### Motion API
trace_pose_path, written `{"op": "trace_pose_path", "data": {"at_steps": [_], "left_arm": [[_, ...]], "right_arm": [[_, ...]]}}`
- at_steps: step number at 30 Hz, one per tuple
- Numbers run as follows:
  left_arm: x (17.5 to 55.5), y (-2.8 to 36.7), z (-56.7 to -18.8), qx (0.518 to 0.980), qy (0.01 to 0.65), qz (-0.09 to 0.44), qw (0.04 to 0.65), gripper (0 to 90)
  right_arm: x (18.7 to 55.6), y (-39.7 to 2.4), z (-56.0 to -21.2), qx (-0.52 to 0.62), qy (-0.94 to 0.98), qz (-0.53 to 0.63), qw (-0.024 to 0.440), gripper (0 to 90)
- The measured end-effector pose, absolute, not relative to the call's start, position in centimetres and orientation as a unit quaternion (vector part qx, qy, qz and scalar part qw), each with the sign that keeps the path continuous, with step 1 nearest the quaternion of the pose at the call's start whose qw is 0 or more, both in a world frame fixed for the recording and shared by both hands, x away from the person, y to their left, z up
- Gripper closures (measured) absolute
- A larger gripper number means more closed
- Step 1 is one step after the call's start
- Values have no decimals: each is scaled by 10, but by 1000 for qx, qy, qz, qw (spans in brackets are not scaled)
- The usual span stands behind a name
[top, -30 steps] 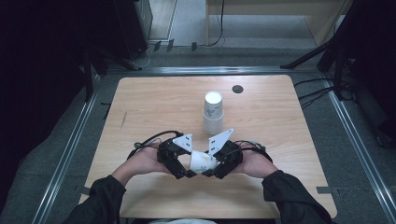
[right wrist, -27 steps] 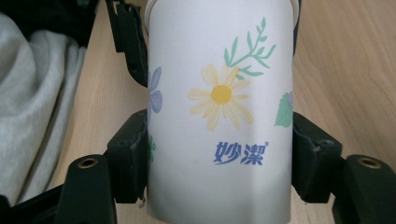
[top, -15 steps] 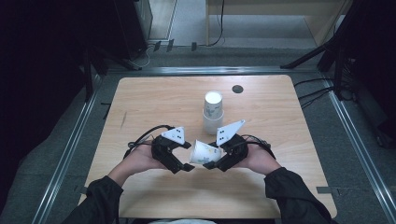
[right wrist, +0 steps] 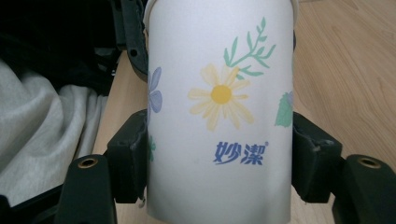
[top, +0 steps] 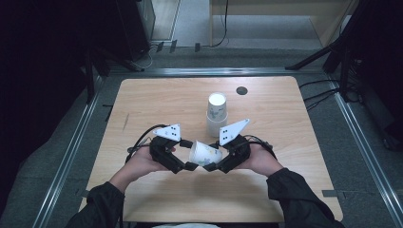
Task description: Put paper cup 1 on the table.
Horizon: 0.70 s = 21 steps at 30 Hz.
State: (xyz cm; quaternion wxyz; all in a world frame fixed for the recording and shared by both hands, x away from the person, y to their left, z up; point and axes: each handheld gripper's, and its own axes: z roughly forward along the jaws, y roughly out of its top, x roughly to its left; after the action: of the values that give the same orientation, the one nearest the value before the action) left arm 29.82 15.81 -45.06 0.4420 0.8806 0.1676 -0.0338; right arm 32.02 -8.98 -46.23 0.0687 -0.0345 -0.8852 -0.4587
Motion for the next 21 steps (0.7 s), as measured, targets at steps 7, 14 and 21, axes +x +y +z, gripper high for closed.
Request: {"op": "trace_pose_path", "data": {"at_steps": [7,14,21], "left_arm": [[298,157,-449,864,175,-55,469,169],[298,157,-448,862,173,-57,473,207],[297,156,-448,874,169,-53,453,226]], "right_arm": [[319,-85,-462,-28,-881,-466,81,330],[318,-83,-463,-28,-880,-466,88,332],[318,-80,-465,-30,-890,-446,89,283]]}}
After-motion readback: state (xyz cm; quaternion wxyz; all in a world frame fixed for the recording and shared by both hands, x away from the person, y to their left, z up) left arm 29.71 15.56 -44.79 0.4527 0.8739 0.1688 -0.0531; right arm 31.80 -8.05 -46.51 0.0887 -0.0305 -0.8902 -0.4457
